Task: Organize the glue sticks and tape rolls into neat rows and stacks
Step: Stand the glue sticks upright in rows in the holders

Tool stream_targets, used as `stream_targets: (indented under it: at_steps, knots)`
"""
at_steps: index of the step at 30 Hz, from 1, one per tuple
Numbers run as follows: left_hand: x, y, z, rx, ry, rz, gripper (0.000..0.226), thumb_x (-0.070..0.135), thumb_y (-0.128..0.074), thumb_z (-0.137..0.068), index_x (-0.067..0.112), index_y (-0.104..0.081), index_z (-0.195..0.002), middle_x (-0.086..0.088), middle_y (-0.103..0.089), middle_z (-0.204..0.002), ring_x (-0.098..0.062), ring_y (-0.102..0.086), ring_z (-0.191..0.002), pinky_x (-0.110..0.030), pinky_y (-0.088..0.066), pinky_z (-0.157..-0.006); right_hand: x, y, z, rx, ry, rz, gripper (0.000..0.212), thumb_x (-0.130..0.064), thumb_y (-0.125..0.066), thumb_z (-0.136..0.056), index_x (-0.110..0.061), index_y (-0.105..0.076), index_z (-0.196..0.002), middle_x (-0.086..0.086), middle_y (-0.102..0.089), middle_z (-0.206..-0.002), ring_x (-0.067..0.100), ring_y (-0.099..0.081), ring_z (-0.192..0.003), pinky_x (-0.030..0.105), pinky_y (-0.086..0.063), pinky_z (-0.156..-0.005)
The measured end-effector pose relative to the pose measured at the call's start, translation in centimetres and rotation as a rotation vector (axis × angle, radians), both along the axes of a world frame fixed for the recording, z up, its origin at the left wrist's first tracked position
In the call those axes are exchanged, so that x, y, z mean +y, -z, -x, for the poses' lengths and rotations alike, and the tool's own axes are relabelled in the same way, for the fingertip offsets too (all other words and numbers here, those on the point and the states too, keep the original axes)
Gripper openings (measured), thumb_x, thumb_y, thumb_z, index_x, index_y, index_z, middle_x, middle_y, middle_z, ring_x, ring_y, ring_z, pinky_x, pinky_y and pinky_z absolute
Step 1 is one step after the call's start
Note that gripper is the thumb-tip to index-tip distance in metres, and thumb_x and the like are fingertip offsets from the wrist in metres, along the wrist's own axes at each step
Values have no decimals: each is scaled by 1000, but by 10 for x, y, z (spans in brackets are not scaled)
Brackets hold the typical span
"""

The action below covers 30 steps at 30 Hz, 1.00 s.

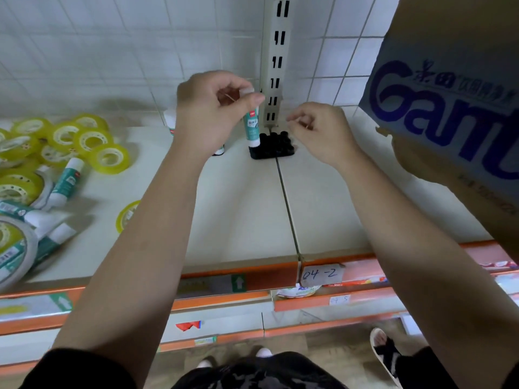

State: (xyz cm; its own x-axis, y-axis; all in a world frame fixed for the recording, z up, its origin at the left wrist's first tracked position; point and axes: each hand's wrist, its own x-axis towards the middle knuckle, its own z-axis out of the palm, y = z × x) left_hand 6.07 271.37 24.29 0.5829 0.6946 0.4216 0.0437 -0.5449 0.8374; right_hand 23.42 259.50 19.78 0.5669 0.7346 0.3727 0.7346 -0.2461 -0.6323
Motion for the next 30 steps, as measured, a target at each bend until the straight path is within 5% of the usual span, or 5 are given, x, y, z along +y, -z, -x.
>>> stream_targets:
  at_steps: [4, 11, 22, 30]
  knots:
    - [4, -5, -18, 34, -17, -99, 19, 27, -78, -80, 14, -76, -94, 8, -67, -80, 5, -57, -65, -15, -50, -70, -12, 12, -6, -36, 33, 75, 13, -18, -64, -88, -17, -74, -96, -5, -64, -79, 1, -53, -60, 28, -51, -73]
    - [13, 3, -45, 134, 9, -211, 23, 28, -74, -84, 17, -75, -104, 6, -70, -98, -3, -60, -87, -2, -38, -73, -21, 23, -18, -177, 9, 205, 14, -14, -61, -87, -16, -72, -96, -1, -58, -89, 14, -55, -77, 29, -50, -78]
    - [16, 11, -56, 301, 14, -374, 25, 30, -72, -86, 11, -74, -102, -10, -70, -97, -26, -65, -88, -40, -51, -83, -29, 38, -22, -305, -31, 157, 14, -11, -60, -87, -8, -68, -97, 7, -58, -94, 25, -52, -96, 30, -43, -75]
    - [17, 11, -58, 384, 2, -338, 23, 28, -71, -88, 12, -74, -104, 1, -70, -102, -8, -58, -84, -20, -44, -80, -28, 39, -21, -289, -13, 145, 15, -12, -59, -86, -10, -69, -97, 5, -58, -93, 25, -52, -98, 33, -46, -75]
